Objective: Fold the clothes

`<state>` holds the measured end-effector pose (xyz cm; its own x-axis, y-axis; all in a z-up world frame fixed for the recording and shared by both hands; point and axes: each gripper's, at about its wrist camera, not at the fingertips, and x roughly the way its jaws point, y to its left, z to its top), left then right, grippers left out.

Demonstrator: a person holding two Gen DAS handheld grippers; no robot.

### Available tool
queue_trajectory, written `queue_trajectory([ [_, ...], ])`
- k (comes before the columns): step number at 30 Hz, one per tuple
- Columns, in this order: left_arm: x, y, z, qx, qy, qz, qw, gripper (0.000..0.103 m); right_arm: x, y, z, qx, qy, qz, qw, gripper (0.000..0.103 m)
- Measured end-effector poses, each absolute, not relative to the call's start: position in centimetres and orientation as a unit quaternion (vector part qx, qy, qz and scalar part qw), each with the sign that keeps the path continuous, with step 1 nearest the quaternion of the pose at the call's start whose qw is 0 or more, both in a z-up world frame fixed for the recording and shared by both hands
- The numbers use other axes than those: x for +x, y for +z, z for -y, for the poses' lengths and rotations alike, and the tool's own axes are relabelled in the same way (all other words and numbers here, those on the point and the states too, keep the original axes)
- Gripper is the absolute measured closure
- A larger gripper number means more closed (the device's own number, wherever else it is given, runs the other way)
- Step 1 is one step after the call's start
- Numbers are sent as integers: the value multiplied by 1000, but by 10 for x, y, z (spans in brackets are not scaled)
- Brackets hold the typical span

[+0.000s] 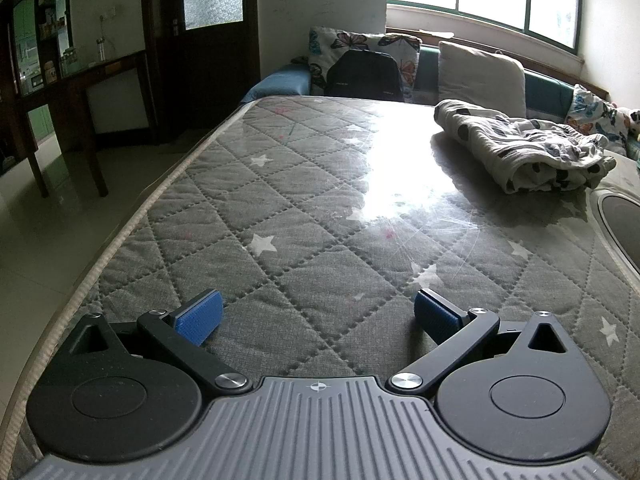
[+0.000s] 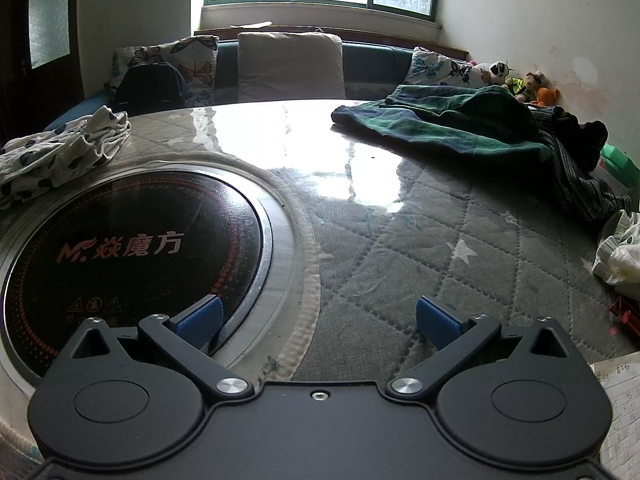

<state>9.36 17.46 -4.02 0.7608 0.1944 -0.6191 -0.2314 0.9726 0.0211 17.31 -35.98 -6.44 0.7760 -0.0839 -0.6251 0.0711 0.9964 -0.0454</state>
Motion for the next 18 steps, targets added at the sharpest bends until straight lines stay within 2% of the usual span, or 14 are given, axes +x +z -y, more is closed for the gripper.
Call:
queue_trajectory([
  [18,94,-40,-175,-28,114,-327,938,0,171,-64,360,-10,-41,-332,942,0],
])
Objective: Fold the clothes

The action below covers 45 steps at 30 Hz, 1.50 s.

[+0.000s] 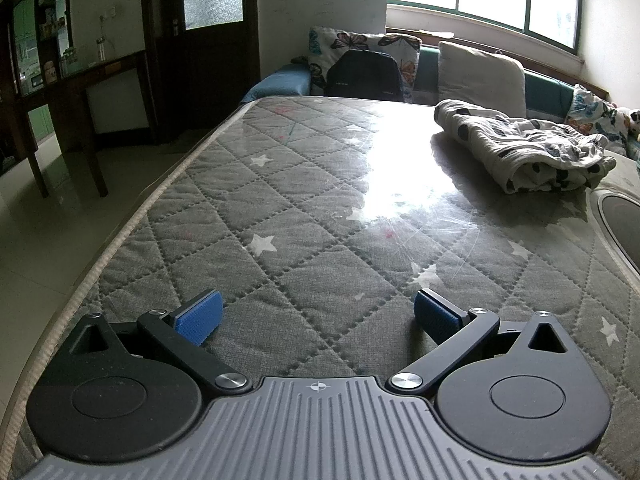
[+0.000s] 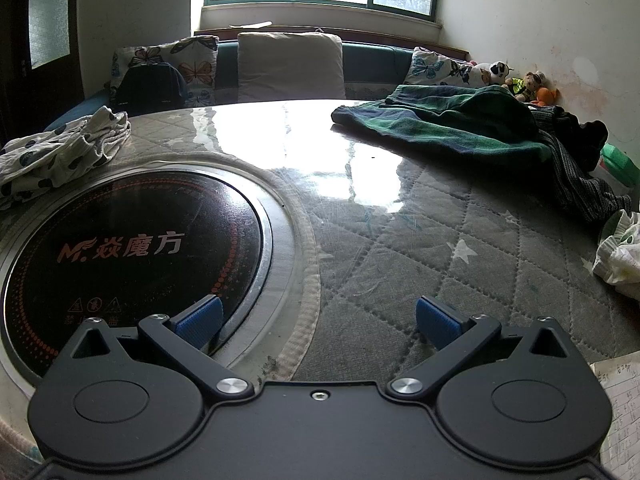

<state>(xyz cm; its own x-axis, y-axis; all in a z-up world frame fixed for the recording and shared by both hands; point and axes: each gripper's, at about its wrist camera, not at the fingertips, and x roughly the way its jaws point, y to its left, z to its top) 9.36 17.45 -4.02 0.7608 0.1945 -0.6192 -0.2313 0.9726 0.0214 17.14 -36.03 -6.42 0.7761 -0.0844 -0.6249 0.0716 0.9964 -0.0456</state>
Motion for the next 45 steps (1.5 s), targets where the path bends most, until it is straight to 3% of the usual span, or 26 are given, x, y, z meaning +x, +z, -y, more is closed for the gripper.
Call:
queue_trajectory([
  [45,93,-40,-175,-28,113,-327,938,0,181,-65,356,-10,-41,-332,942,0],
])
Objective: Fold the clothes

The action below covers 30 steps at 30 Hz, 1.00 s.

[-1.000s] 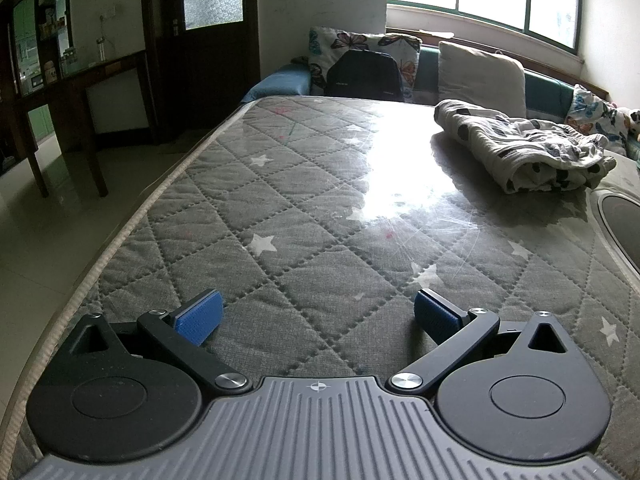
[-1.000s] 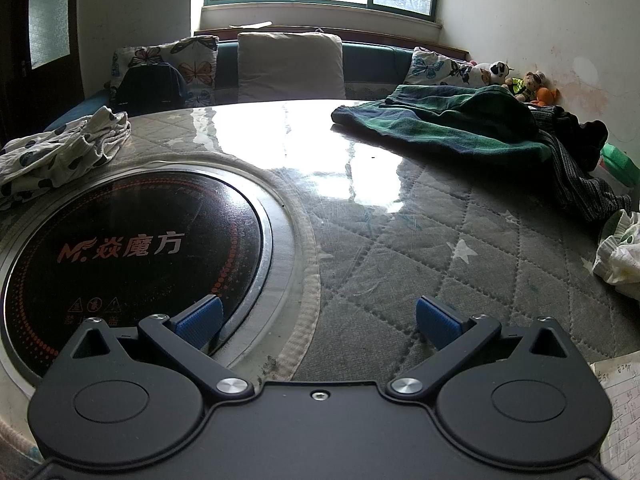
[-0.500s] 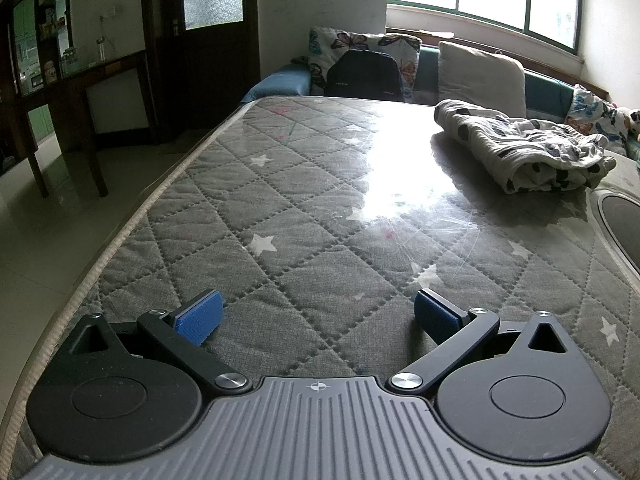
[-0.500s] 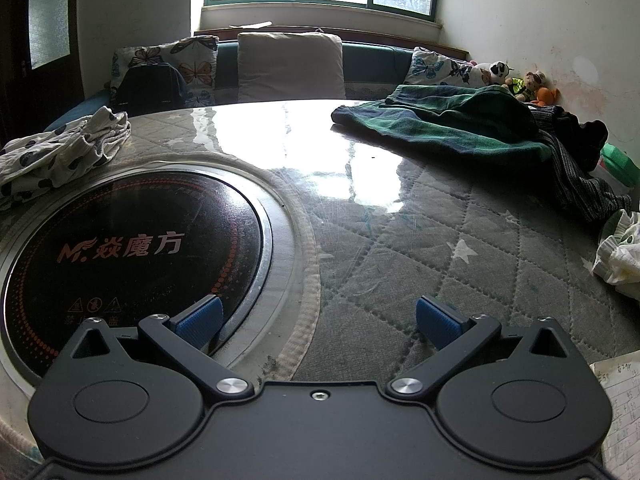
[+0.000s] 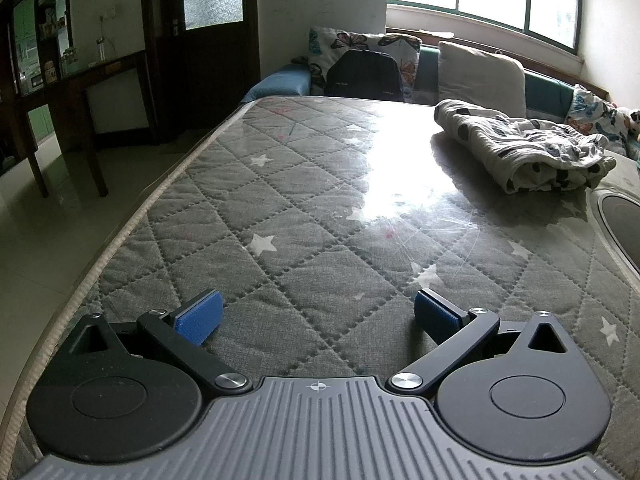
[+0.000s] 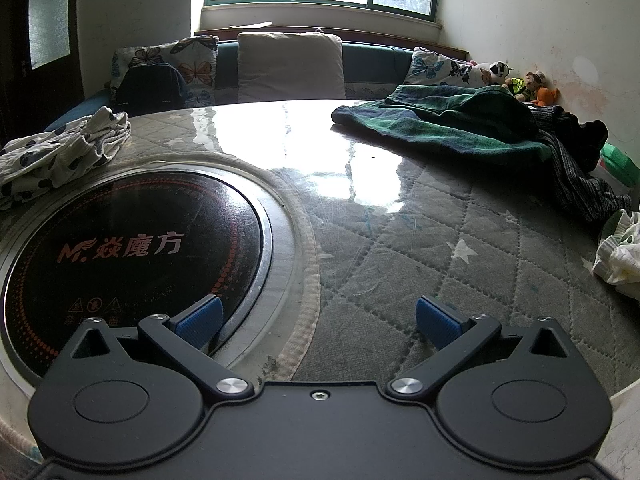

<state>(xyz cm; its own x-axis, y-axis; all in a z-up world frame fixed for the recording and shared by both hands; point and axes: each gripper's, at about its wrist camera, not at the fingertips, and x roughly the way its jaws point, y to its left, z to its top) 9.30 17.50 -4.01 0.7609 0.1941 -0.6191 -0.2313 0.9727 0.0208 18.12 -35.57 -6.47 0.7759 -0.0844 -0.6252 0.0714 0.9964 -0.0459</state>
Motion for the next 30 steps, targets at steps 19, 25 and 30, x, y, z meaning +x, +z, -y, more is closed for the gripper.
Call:
queue_trajectory([
  [19,93,-40,-175,-28,113,-327,938,0,176,-65,358,-10,-41,-332,942,0],
  [25,93,-40,-175,-28,113,-327,938,0,177,-65,357,-10,-41,-332,942,0],
  [30,93,-40,-175,-28,113,-327,938,0,178,-65,357,-10,-41,-332,942,0],
])
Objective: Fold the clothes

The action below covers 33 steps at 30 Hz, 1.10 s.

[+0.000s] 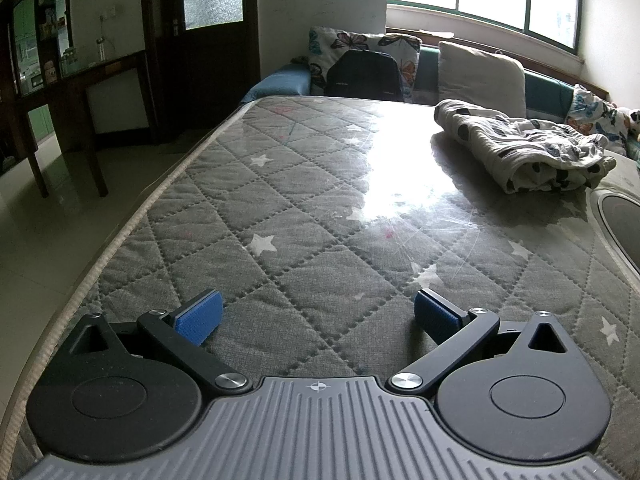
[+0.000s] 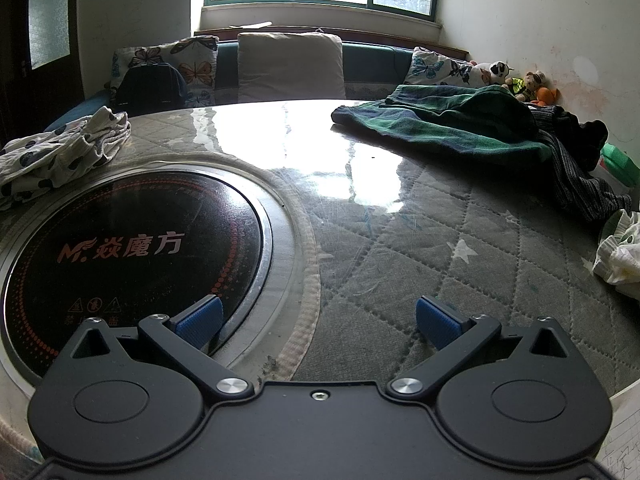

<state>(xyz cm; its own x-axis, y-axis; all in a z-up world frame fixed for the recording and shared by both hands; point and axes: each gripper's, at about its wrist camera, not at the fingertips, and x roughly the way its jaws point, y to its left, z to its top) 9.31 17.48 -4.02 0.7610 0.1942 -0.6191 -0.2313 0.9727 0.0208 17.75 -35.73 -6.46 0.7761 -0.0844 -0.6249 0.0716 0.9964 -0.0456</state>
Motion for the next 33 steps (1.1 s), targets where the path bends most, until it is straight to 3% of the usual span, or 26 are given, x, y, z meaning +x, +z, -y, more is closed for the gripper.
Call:
queue_trajectory([
  [33,93,-40,-175,-28,113,-327,938,0,175,-65,358,-10,-42,-332,942,0],
])
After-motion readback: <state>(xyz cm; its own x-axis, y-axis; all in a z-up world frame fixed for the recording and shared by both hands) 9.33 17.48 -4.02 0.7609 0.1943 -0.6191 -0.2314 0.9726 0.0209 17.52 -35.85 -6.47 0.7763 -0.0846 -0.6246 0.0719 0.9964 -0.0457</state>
